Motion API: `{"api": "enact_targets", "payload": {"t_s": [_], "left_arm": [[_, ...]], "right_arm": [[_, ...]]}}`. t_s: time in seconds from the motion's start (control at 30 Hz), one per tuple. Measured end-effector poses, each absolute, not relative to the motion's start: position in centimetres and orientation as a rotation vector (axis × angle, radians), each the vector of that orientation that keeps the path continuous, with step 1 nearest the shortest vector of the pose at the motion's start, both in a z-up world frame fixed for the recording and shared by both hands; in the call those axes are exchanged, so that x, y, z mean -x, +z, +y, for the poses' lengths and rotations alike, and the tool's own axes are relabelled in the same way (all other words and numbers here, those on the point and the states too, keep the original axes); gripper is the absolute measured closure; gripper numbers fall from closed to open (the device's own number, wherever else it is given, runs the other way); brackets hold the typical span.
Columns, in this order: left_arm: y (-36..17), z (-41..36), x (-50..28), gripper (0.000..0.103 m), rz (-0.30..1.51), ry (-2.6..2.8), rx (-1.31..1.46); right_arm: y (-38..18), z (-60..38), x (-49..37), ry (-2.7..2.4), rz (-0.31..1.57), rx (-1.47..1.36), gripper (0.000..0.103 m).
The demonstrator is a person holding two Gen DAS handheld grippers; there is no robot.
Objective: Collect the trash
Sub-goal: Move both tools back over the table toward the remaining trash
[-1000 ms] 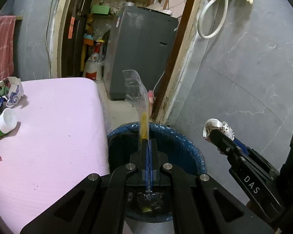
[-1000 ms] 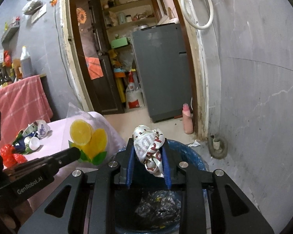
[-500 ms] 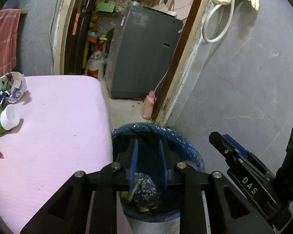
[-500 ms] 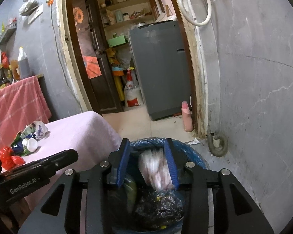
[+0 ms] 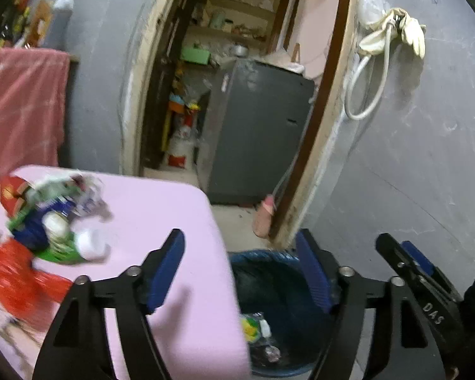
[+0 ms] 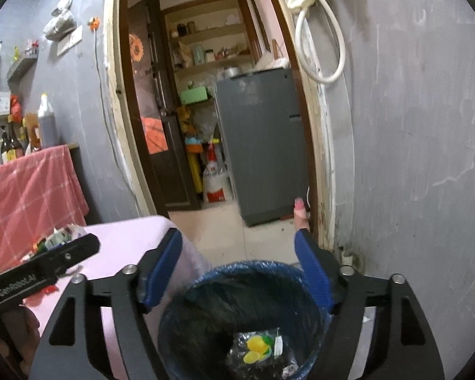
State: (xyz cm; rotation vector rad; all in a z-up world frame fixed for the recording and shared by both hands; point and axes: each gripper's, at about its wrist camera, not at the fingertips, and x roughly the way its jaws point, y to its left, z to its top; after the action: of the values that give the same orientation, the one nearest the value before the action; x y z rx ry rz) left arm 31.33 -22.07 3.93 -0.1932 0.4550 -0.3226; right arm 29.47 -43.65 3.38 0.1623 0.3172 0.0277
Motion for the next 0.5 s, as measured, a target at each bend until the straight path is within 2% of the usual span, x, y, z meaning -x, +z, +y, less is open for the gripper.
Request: {"api": "enact_targets", "payload": {"t_s": [0.1, 0.2, 0.3, 0.5], "left_arm": [[4.8, -20.6, -30.6, 0.015, 0.412, -0.29, 0.187], [5.6, -18.9, -29.9, 0.009, 0.376, -0.252, 0.187], [6.0, -16.8, -29.3, 0.007, 0.356, -0.22, 0.199], [6.7, -13.2, -27.7, 0.004, 0.327, -0.157, 0.201]], "right_arm": [[4.3, -43.0, -29.0, 0.041, 0.293, -0.167, 0.019], [5.1, -42.1, -28.6, 0.053, 0.265, -0.158, 0.013], [5.9, -40.9, -28.1, 0.072, 0.24, -0.15, 0.004], [6.9, -38.7, -27.3, 0.111, 0.212, -0.134, 0.0]]}}
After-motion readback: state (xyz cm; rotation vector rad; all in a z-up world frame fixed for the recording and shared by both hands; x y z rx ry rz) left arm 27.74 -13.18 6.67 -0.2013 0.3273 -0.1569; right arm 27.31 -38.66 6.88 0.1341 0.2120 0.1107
